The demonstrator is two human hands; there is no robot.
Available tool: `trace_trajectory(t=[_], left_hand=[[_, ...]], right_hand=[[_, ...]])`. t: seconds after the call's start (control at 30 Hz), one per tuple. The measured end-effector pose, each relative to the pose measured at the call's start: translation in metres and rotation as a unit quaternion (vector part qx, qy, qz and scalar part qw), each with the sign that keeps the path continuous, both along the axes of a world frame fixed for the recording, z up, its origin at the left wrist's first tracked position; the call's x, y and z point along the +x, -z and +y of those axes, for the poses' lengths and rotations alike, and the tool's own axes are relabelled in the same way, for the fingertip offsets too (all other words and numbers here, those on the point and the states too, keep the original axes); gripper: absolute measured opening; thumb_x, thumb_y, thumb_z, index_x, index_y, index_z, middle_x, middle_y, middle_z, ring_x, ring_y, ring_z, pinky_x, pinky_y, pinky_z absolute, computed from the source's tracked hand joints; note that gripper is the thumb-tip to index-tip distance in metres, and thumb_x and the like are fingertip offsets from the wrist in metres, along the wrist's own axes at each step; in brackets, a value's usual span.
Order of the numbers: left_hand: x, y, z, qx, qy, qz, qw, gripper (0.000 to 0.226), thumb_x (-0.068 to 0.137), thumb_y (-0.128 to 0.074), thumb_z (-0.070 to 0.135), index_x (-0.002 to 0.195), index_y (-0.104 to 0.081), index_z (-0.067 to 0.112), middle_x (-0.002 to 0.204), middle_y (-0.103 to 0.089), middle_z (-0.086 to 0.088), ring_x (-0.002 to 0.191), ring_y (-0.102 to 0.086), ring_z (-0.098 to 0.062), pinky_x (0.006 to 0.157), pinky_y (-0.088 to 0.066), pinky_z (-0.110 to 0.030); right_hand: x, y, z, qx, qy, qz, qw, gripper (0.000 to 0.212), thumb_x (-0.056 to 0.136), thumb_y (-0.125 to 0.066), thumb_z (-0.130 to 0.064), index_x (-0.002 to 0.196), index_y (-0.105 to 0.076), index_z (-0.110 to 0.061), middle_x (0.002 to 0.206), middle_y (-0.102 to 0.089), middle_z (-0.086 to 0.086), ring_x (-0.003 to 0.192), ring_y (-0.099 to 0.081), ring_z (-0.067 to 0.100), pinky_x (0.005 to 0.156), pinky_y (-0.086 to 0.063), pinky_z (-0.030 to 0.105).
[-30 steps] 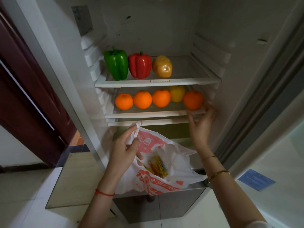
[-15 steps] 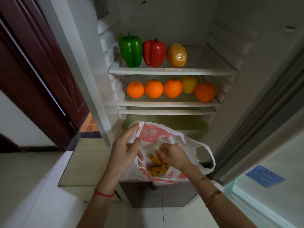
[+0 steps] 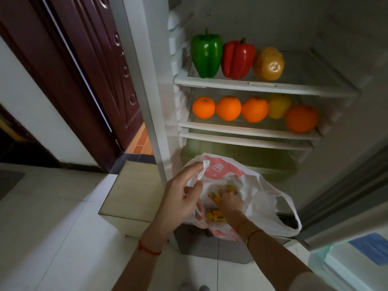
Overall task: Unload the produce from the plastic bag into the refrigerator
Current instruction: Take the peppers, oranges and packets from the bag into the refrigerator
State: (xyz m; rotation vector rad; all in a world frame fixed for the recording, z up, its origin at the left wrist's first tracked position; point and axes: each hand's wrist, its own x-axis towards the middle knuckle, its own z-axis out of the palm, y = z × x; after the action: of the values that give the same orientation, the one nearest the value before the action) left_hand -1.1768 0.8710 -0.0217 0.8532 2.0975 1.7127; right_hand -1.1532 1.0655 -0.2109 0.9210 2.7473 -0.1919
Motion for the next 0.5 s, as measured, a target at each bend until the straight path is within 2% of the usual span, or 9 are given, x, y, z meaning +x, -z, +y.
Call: trace_trajectory(t=[0.13,0.23,0.33,0.4,0.5], left_hand=[[-0.003,0.001,0.001,0.001,0.003,-0.005,1.000,0.041,0.095,-0.052,-0.001,0.131,-0.055,0.017,0.133,-0.057,0.014,0.048,-0.066,-0.017,0.049,-0.054,-0.024],[-0.005,0.003,0.004,-0.003,0.012,-0.005,1.000,0.041,0.096,-0.052,0.001,0.133,-0.054,0.018,0.136,-0.055,0.013,0.054,-0.068,-0.017,0.053,-0.056,-0.024],[-0.008,0.005,0.008,-0.013,0.024,0.008,1.000,0.043,0.096,-0.053,0.005,0.134,-0.054,0.024,0.138,-0.055,0.015,0.078,-0.067,-0.015,0.066,-0.056,-0.020],[-0.009,0.006,0.012,-0.011,0.037,0.008,0.999,0.043,0.096,-0.053,0.006,0.135,-0.053,0.024,0.137,-0.057,0.010,0.086,-0.065,-0.017,0.067,-0.057,-0.020],[-0.009,0.007,0.019,-0.015,0.058,0.018,0.998,0.043,0.097,-0.054,0.010,0.136,-0.051,0.027,0.137,-0.057,0.008,0.096,-0.065,-0.023,0.069,-0.058,-0.021]], right_hand=[[-0.003,0.003,-0.003,0.039,-0.017,-0.015,0.999,0.048,0.101,-0.033,-0.046,0.123,-0.056,-0.010,0.118,-0.063,0.010,0.110,-0.061,0.026,0.086,-0.053,0.035],[-0.002,0.004,-0.003,0.038,-0.014,-0.018,0.999,0.041,0.100,-0.039,-0.041,0.123,-0.055,-0.011,0.119,-0.063,0.009,0.109,-0.061,0.026,0.086,-0.053,0.034],[0.001,0.002,-0.003,-0.012,0.010,0.003,1.000,0.044,0.094,-0.050,-0.043,0.126,-0.050,-0.012,0.121,-0.059,0.008,0.110,-0.060,0.025,0.090,-0.052,0.034],[0.004,-0.006,-0.004,-0.056,0.045,0.034,0.997,0.050,0.089,-0.058,-0.046,0.126,-0.048,-0.014,0.121,-0.058,0.006,0.111,-0.059,0.023,0.092,-0.051,0.032],[0.009,-0.028,-0.004,-0.164,0.129,0.119,0.971,0.043,0.083,-0.070,-0.041,0.113,-0.055,-0.015,0.106,-0.063,0.001,0.100,-0.063,0.019,0.083,-0.048,0.027]])
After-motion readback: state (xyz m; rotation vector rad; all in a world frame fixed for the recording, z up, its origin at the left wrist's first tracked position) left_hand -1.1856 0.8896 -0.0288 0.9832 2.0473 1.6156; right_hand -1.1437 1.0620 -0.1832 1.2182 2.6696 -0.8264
